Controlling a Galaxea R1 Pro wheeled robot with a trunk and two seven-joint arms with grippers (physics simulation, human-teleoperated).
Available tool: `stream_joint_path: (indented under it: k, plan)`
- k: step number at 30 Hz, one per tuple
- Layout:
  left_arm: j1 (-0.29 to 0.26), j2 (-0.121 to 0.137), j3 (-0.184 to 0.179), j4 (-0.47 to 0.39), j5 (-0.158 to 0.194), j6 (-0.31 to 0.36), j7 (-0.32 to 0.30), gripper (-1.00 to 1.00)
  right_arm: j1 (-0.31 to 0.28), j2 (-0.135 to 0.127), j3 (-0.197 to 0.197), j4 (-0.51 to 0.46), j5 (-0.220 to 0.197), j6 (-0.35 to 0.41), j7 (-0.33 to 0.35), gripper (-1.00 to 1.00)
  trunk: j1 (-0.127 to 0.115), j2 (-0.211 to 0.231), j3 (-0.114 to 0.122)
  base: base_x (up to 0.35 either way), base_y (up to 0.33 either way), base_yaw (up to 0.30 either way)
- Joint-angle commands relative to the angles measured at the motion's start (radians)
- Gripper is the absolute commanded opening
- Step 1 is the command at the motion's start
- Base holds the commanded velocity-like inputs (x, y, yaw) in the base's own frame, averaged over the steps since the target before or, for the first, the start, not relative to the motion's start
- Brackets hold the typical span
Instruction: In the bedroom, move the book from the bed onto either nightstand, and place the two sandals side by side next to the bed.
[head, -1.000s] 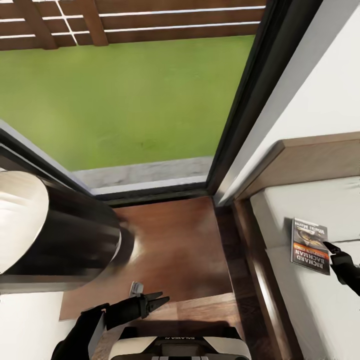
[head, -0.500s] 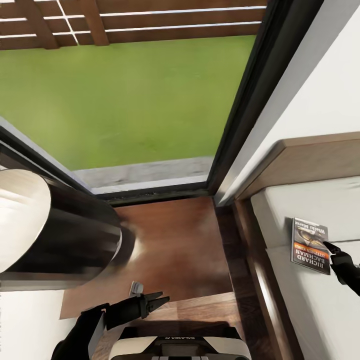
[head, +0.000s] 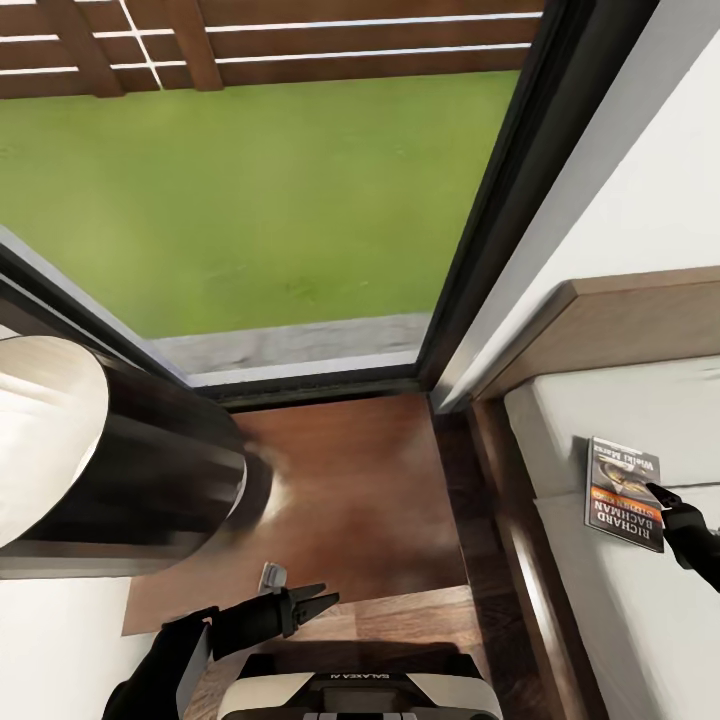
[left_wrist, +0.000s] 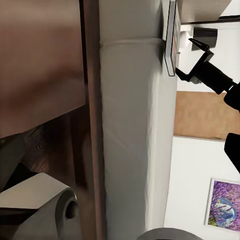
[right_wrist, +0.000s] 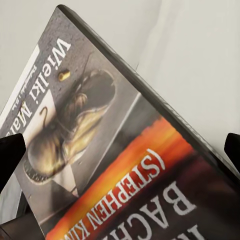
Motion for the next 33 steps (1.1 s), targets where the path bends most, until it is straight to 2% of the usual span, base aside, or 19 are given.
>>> stream_joint_path:
  k: [1, 33]
  plan:
    - [0.0, -0.001, 0.004, 0.0, -0.001, 0.011, -0.004, 1.0, -0.001, 0.0, -0.002, 0.0, -0.004, 0.006, 0.002, 1.0, 0.0, 0.0, 0.0, 0.0, 0.0, 0.001]
    - [0.0, -0.001, 0.004, 0.0, -0.001, 0.011, -0.004, 1.0, -0.001, 0.0, -0.002, 0.0, -0.004, 0.006, 0.002, 1.0, 0.0, 0.0, 0.0, 0.0, 0.0, 0.019]
